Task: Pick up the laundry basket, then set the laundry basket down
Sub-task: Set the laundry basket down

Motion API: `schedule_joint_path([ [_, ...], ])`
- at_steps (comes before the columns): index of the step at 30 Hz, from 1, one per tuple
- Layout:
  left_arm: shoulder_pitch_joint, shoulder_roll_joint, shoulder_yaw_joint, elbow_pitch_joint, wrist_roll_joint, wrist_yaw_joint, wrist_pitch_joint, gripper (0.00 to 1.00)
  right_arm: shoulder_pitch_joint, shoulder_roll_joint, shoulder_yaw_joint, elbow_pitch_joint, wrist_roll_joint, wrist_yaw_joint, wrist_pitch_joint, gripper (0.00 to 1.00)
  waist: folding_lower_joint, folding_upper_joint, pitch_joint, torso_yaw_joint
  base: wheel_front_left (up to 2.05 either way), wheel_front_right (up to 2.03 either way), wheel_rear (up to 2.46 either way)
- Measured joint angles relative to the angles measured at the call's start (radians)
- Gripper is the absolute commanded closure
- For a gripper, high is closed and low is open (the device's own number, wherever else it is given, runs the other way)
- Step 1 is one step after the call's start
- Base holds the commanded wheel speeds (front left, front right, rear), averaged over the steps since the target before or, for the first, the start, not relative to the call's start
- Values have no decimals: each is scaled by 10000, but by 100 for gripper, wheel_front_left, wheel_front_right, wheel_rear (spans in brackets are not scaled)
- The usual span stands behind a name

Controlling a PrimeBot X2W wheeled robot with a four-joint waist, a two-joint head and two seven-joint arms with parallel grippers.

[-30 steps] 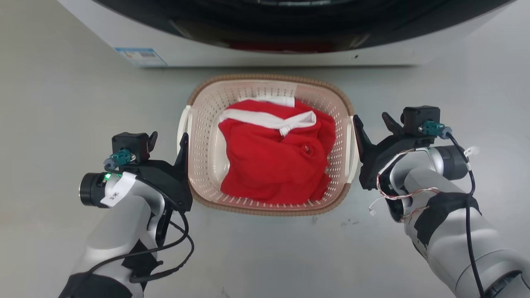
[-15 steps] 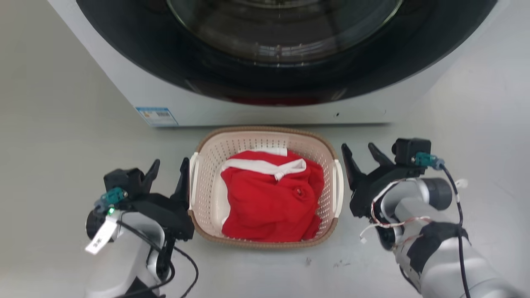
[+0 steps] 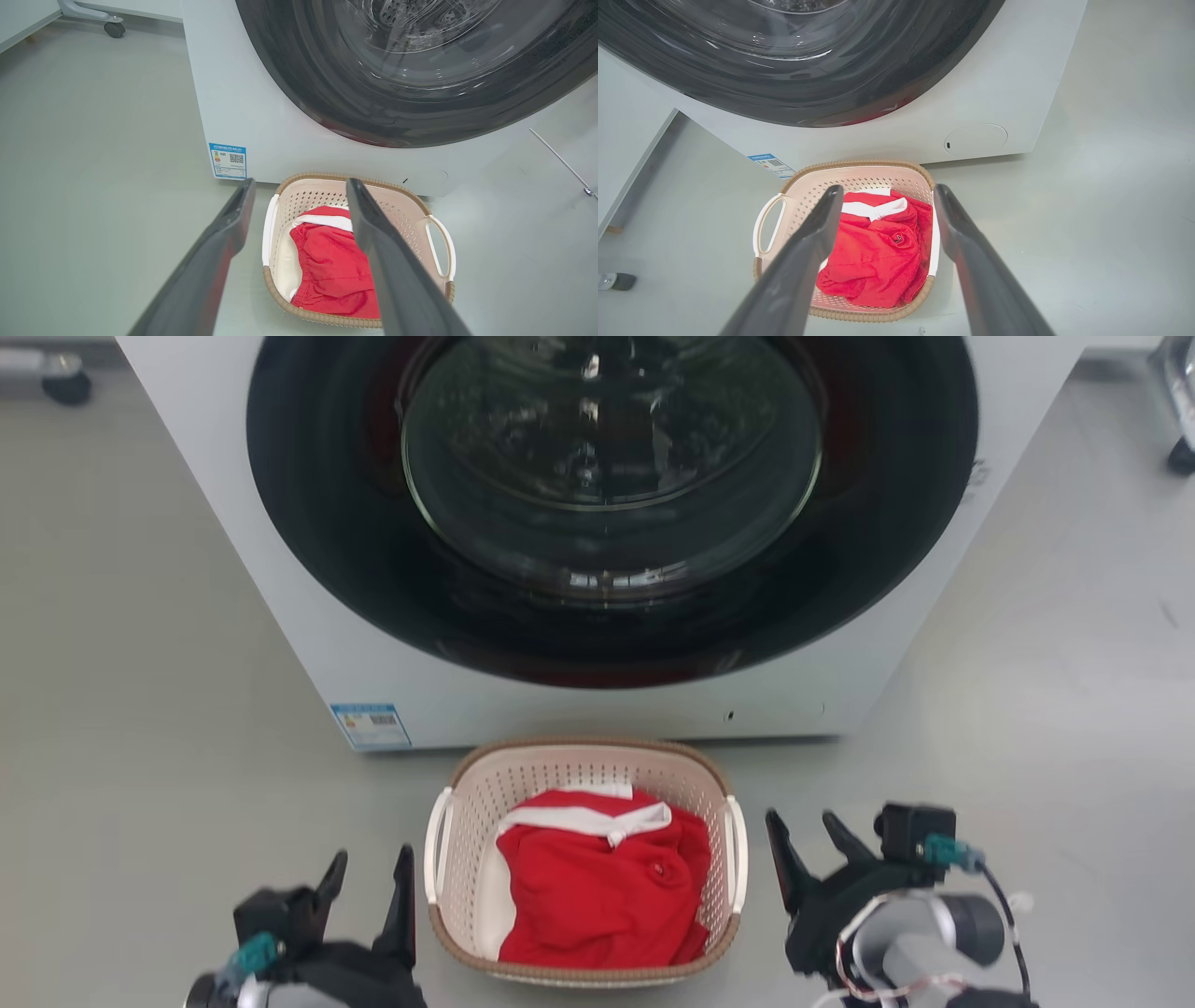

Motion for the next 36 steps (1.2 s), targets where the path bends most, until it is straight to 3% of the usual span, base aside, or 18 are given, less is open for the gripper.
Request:
schedule_joint_path([
  [11,2670,96,500,-1770,387,456,0,0,2565,-299,-719,-1781,-821,-596,0,0,0,0,-1631,-124,0,0,0],
  [19,4276,-2,930,-3204,656,700,0,0,4090,-604,-1361,-3641,-1632,-849,0,0,0,0,-2527,-244,0,0,0],
  [36,5184,-27,1498,-5028,1200,867,0,0,5824,-1026,-3080,-6671,-3438,-949,0,0,2,2,-2525,-477,0,0,0],
])
